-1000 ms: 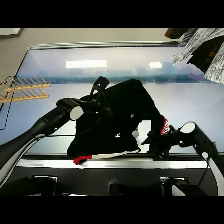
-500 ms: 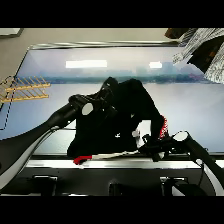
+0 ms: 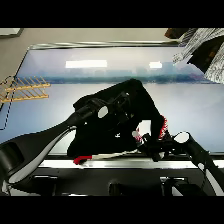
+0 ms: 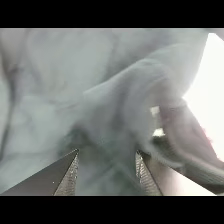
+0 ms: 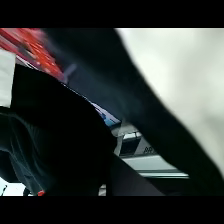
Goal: Fold the clothes and pants, and hang the long-sleeved shirts on hangers.
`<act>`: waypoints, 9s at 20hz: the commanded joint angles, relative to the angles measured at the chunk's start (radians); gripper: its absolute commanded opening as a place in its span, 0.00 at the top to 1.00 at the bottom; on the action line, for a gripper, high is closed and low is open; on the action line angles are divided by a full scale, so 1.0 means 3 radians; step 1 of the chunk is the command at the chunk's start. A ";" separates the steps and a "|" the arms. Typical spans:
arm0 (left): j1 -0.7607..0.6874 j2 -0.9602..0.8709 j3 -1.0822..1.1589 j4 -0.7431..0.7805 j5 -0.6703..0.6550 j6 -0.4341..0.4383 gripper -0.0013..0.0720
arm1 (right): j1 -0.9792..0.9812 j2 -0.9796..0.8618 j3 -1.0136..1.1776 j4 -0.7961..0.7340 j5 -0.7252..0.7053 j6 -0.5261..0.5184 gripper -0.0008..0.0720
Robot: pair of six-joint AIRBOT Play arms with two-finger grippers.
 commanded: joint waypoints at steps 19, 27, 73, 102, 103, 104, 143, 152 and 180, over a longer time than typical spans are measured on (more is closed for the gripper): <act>-0.0069 -0.0052 0.0106 -0.0738 0.0235 0.0969 0.41 | 0.0004 0.0029 -0.0001 -0.0205 0.0095 0.0006 0.94; -0.0066 -0.0373 0.0137 -0.0875 0.0507 0.0891 0.53 | 0.0004 0.0031 -0.0001 -0.0226 0.0097 0.0006 0.94; 0.1277 0.1877 -0.1643 -0.0637 -0.1745 -0.2762 0.95 | 0.2276 -0.0879 0.2983 -0.3264 0.0689 0.0992 0.95; 0.5084 0.2597 -0.1705 -0.0136 -0.0902 -0.1293 0.06 | 0.2079 -0.0722 0.2672 -0.2735 0.0710 0.0772 0.95; 0.5320 0.2510 -0.1686 -0.0202 -0.0721 -0.1453 0.06 | 0.2079 -0.0722 0.2672 -0.2735 0.0734 0.0757 0.95; 0.5533 0.2394 -0.1621 -0.0303 -0.0621 -0.1427 0.06 | 0.2079 -0.0722 0.2672 -0.2735 0.0746 0.0752 0.95; 0.5557 -0.0351 0.0090 0.0080 -0.1530 0.0996 0.94 | 0.2079 -0.0722 0.2672 -0.2764 0.1143 0.1055 0.95; 0.5207 0.0165 0.0825 0.0005 -0.1237 0.0389 0.95 | 0.2075 -0.0722 0.2675 -0.3408 0.1314 0.1116 0.95; 0.2519 0.2738 -0.1493 -0.0301 -0.3179 0.2244 0.95 | 0.1330 -0.0862 0.2819 -0.3371 0.0662 0.1190 0.95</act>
